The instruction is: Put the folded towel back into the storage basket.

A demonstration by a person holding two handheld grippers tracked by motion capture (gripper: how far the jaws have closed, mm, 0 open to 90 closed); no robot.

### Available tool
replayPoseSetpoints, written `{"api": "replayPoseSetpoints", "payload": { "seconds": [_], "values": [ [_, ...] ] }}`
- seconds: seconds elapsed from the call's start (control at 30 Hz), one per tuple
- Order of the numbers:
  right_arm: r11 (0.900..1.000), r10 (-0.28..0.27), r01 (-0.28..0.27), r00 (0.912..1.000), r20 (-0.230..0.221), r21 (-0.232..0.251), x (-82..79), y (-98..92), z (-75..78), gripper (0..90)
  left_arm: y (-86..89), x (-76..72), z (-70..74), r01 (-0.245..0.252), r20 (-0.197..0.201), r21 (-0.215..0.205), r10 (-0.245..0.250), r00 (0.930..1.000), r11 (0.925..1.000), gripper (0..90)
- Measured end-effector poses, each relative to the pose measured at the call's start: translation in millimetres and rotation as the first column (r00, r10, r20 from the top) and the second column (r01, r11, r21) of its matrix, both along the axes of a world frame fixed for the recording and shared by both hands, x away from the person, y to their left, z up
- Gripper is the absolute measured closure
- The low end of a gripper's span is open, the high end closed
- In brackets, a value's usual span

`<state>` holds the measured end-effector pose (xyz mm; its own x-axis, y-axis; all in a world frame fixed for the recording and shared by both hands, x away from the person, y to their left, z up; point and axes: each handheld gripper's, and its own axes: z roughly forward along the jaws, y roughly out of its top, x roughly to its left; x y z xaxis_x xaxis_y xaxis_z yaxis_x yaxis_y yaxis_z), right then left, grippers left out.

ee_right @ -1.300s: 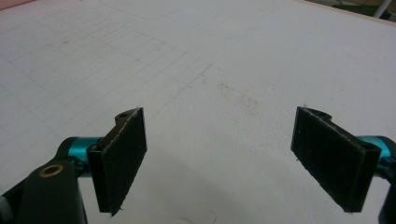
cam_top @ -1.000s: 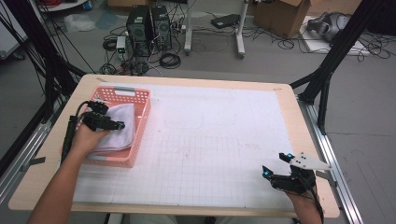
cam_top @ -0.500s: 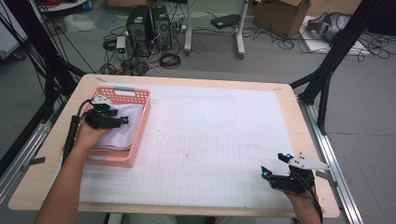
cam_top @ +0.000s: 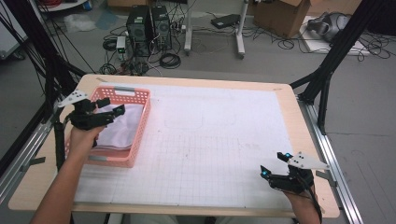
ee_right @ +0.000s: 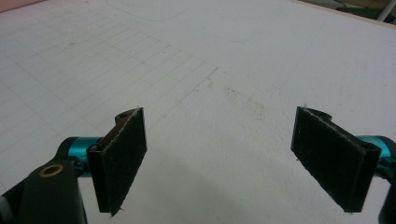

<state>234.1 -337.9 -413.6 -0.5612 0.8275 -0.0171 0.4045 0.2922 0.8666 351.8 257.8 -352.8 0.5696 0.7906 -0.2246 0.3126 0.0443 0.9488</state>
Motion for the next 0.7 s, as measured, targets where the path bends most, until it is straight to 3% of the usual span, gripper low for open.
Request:
{"api": "replayPoseSetpoints", "payload": {
  "seconds": [0.17, 0.3, 0.37, 0.43, 0.6, 0.7],
  "values": [
    [1.0, -0.005, 0.005, 1.0, 0.006, 0.002, 0.9, 1.1, -0.8, 16.9, -37.9, -22.1, -3.7, 0.064, 0.049, 0.014, -0.065, 0.9967, 0.9979, 17.9],
    [1.0, -0.006, 0.006, 1.0, 0.002, 0.016, 1.6, 2.4, -1.8, 16.9, -68.9, -38.0, -10.3, 0.113, 0.102, 0.039, -0.116, 0.9879, 0.9929, 18.7],
    [1.0, -0.006, 0.006, 1.0, 0.004, 0.021, 2.0, 2.9, -3.1, 16.9, -82.7, -43.4, -14.2, 0.137, 0.106, 0.045, -0.141, 0.9842, 0.9895, 18.8],
    [1.0, -0.012, 0.012, 0.9999, 0.012, 0.026, 2.4, 3.2, -4.1, 17.0, -94.4, -50.2, -13.8, 0.161, 0.136, 0.051, -0.167, 0.9765, 0.9856, 19.3],
    [1.0, -0.011, 0.011, 0.9999, 0.009, 0.027, 2.4, 4.5, -4.8, 16.9, -119.3, -61.6, -15.8, 0.232, 0.119, 0.091, -0.242, 0.9631, 0.9684, 19.3],
    [1.0, -0.009, 0.009, 0.9998, 0.016, 0.028, 1.9, 5.7, -3.3, 16.9, -130.6, -69.9, -21.7, 0.255, 0.116, 0.098, -0.265, 0.9572, 0.962, 19.3]
  ]
}}
